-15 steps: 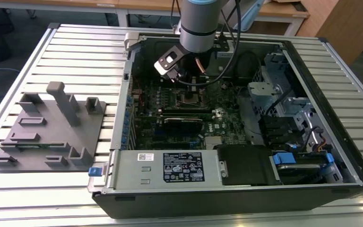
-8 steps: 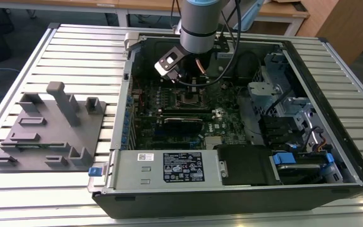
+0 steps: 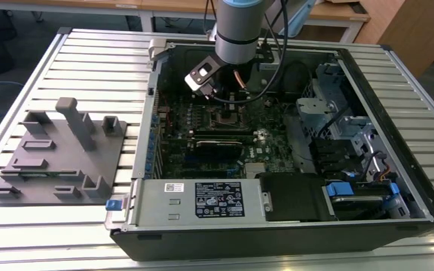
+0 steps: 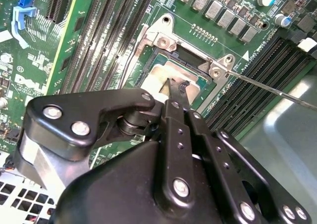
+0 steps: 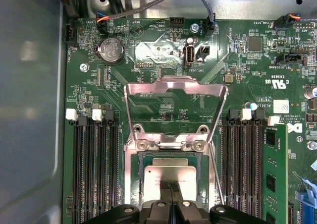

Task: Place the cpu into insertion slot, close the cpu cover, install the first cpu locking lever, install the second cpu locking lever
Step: 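Place the cpu into insertion slot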

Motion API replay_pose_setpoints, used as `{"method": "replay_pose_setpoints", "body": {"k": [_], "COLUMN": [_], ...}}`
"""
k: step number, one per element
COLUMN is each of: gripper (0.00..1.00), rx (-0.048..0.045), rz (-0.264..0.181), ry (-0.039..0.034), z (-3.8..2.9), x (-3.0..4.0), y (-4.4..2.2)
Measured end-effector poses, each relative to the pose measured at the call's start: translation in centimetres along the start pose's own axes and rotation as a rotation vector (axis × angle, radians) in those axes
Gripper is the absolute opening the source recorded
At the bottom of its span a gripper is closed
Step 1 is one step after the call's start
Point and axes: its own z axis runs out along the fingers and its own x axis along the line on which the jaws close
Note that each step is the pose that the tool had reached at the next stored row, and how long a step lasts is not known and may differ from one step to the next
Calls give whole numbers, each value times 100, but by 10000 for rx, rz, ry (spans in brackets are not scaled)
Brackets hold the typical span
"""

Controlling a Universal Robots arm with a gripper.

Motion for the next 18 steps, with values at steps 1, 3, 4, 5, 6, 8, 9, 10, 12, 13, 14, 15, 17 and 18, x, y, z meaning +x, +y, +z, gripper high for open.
{"method": "replay_pose_setpoints", "body": {"k": [1,3,4,5,6,8,9,10,12,13,14,15,17,18], "gripper": [10,10,10,10,10,10,10,10,10,10,10,10,10,10], "rx": [0,-4,-6,-7,-6,-6,-6,-6,-10,-15,-21,-13,-9,-7], "rz": [0,1,1,0,1,0,0,0,1,1,1,0,1,1], "ry": [0,7,10,11,11,10,11,10,16,26,36,23,15,13], "z": [2,5,6,6,6,6,7,7,2,-4,-12,-30,-62,-79], "x": [0,1,2,2,2,2,2,2,2,4,6,5,4,4], "y": [0,1,1,1,1,1,1,1,1,2,4,3,2,2]}}
